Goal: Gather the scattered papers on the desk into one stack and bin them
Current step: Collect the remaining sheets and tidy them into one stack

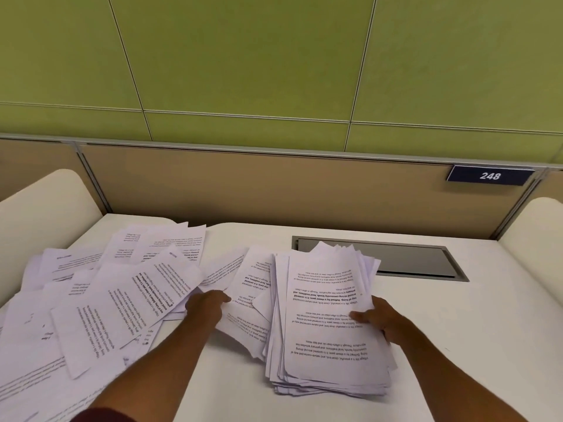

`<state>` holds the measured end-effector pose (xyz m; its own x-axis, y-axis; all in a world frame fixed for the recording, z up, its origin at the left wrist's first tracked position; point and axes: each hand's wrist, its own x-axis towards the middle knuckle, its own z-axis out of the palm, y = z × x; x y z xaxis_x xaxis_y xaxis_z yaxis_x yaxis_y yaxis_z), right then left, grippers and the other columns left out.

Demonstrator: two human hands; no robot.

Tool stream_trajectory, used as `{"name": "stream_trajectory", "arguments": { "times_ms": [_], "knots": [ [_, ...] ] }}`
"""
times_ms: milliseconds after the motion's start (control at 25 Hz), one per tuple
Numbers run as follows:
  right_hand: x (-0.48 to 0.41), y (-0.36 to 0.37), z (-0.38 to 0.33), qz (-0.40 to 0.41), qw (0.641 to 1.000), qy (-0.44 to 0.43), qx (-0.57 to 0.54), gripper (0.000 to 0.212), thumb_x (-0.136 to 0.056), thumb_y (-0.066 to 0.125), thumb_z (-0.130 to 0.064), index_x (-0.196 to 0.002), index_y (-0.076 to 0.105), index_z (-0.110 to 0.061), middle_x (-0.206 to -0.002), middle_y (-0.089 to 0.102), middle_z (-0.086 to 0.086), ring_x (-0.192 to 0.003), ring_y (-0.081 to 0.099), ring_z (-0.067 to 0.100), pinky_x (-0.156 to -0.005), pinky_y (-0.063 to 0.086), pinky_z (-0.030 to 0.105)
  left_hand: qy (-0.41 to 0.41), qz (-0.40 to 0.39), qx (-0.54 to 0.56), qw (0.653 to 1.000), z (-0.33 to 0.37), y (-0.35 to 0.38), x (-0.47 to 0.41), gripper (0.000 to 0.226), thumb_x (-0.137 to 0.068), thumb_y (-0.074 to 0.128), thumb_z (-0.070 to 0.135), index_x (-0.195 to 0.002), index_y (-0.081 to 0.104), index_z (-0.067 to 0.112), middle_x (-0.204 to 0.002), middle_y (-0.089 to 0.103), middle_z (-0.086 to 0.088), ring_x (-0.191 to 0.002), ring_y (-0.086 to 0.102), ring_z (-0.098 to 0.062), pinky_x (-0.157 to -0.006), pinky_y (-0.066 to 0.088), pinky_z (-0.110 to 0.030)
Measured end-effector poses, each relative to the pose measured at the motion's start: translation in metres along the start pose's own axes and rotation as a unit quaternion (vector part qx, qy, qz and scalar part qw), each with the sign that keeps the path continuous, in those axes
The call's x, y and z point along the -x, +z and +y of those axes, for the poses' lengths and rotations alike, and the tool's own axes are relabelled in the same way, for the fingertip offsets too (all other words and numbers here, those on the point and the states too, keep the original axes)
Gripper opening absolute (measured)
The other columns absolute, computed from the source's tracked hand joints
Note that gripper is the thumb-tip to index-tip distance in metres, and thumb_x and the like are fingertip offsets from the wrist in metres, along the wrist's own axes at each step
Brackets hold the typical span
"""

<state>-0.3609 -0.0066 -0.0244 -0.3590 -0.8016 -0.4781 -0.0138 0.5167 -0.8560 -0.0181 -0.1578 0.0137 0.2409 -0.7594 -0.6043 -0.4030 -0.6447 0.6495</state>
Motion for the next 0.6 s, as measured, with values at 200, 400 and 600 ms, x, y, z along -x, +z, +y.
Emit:
{"name": "stream_trajectory", "arguments": {
  "times_ms": [200, 400, 600],
  "knots": [
    [-0.001, -0.011, 0.009, -0.016, 1.0, -0.013, 0.003, 0.029, -0.074, 0.08, -0.002, -0.094, 0.066, -0.018, -0.075, 0.077, -0.01, -0.066, 0.075, 0.012, -0.049, 0.056, 0.023, 0.17, -0.047, -0.036, 0.984, 0.001, -0.002, 0.008, 0.04, -0.088, 0.061, 0.001, -0.127, 0.052, -0.005, -0.128, 0.057, -0.024, -0.112, 0.057, -0.036, -0.099, 0.046, -0.046],
    [0.006, -0.01, 0.004, -0.011, 1.0, -0.012, 0.003, 0.026, -0.073, 0.082, -0.012, -0.093, 0.067, -0.017, -0.097, 0.076, 0.009, -0.064, 0.075, 0.015, -0.049, 0.056, 0.025, 0.301, 0.128, 0.04, 0.944, 0.035, -0.038, 0.01, 0.028, -0.093, 0.055, 0.01, -0.121, 0.06, 0.006, -0.118, 0.065, -0.019, -0.103, 0.062, -0.036, -0.081, 0.049, -0.038],
    [0.018, -0.023, -0.023, -0.067, 0.986, 0.085, -0.129, 0.075, -0.077, 0.031, -0.083, -0.106, 0.064, -0.022, -0.112, 0.07, 0.011, -0.106, 0.066, 0.035, -0.074, 0.06, 0.044, 0.281, -0.033, 0.189, 0.94, 0.064, -0.068, 0.013, 0.046, -0.087, 0.062, -0.003, -0.131, 0.053, 0.002, -0.131, 0.058, -0.015, -0.103, 0.055, -0.025, -0.087, 0.044, -0.034]
  ]
}}
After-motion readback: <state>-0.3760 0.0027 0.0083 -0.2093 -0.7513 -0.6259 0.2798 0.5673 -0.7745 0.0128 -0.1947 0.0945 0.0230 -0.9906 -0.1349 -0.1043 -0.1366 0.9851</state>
